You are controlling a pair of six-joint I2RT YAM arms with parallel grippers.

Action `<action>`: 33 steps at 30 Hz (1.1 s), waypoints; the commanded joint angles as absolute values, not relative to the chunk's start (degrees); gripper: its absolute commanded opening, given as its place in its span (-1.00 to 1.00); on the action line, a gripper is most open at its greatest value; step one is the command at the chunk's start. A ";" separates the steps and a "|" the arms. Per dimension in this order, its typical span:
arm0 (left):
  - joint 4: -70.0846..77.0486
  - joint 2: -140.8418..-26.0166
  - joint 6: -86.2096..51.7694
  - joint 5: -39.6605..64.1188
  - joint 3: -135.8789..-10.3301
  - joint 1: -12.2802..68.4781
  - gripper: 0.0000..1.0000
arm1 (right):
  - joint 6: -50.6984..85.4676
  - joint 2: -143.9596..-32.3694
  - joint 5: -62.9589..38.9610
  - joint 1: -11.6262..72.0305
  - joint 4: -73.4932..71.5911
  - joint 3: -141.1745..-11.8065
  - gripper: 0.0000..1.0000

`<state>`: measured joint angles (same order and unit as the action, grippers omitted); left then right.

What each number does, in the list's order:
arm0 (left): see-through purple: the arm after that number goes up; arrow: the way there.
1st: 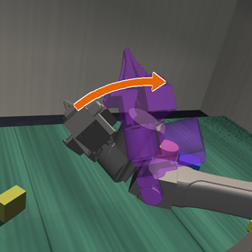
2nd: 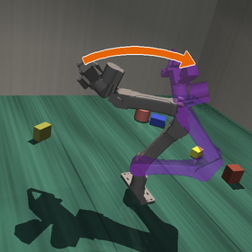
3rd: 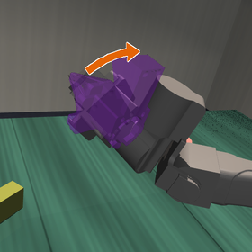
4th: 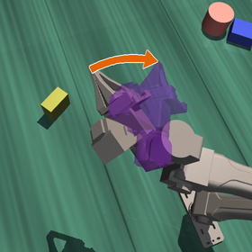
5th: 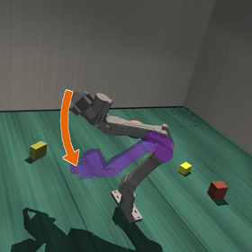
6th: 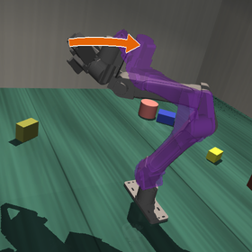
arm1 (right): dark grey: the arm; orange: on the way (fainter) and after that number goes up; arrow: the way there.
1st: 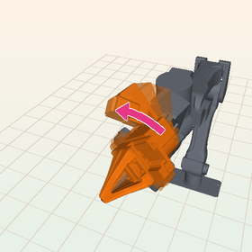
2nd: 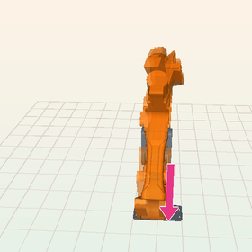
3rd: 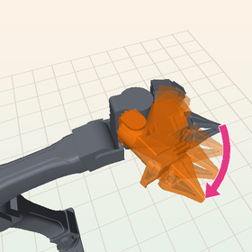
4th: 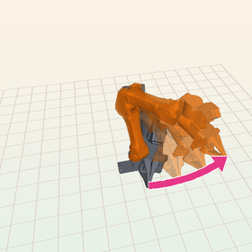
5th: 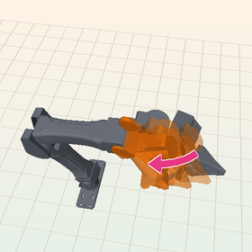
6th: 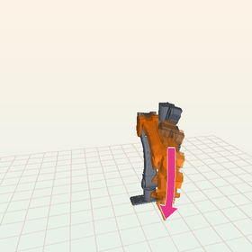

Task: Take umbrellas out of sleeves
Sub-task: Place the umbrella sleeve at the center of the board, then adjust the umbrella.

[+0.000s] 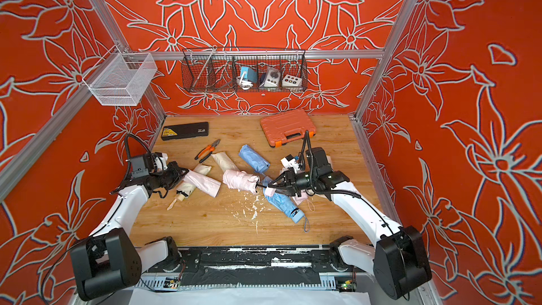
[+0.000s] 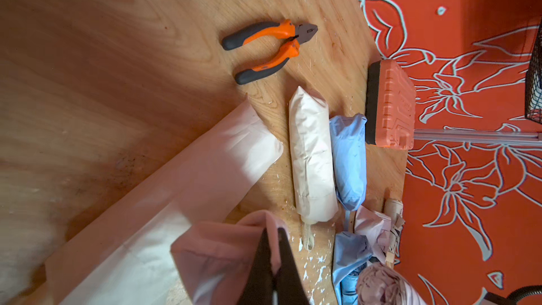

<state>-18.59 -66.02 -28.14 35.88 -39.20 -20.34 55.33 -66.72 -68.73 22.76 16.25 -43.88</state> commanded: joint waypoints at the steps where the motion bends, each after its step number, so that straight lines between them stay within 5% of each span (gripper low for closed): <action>1: -17.59 -64.07 -30.31 43.79 -34.73 -17.67 -1.00 | 54.58 -65.43 -71.18 22.39 12.07 -45.77 -0.86; 10: 1.30 -58.67 -48.10 49.87 -14.13 -8.71 -1.00 | 56.44 -66.38 -71.02 22.37 8.96 -45.44 -0.85; 17: 12.14 -58.23 -58.38 41.24 -10.07 2.97 -0.97 | 56.36 -66.80 -70.92 22.38 8.51 -44.06 -0.85; 25: 4.35 -54.15 -56.78 35.58 -11.43 7.63 0.41 | 55.45 -67.80 -71.02 22.35 8.44 -42.55 -0.84; 33: -11.35 -54.07 -44.80 26.95 -21.71 5.19 0.57 | 54.11 -67.96 -71.46 22.55 9.54 -41.44 -0.84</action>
<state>-4.56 -53.93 -50.85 32.16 -17.43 6.26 56.27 -68.62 -68.82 22.74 11.94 -41.91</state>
